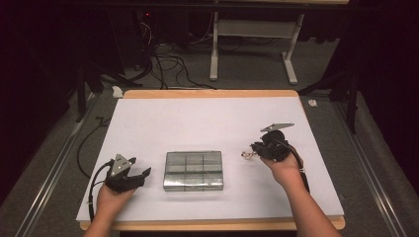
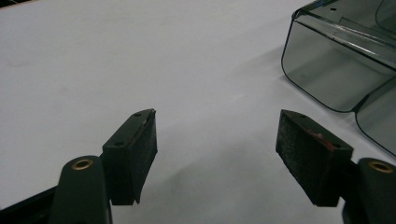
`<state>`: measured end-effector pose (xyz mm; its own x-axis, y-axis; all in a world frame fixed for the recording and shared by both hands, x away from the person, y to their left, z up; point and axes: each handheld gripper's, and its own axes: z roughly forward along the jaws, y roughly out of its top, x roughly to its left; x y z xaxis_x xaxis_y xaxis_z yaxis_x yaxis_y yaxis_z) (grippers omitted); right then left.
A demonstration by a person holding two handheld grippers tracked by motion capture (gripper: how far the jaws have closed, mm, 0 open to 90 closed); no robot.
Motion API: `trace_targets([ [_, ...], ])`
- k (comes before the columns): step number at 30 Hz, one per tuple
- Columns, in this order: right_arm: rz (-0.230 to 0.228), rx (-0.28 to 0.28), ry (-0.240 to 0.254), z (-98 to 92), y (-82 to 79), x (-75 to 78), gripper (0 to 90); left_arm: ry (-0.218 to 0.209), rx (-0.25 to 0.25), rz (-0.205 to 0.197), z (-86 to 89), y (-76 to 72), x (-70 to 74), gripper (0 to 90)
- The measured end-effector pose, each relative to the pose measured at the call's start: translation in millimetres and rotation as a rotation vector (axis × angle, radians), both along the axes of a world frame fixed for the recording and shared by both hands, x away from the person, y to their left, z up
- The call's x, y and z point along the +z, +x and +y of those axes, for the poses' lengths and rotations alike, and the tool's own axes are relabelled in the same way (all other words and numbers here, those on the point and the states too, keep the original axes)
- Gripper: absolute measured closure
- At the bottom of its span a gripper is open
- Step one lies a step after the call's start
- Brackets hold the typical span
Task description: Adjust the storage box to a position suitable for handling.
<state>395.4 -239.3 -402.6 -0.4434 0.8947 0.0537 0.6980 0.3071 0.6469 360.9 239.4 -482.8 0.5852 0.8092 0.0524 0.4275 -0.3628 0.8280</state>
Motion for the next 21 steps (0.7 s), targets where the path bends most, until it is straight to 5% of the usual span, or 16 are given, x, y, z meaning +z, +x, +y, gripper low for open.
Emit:
trace_targets([
  [21, 0.017, 0.016, -0.021, -14.5, -33.5, 40.3, 81.2, 0.008, -0.001, 0.0, -0.6, -0.1, -0.1, 29.8],
])
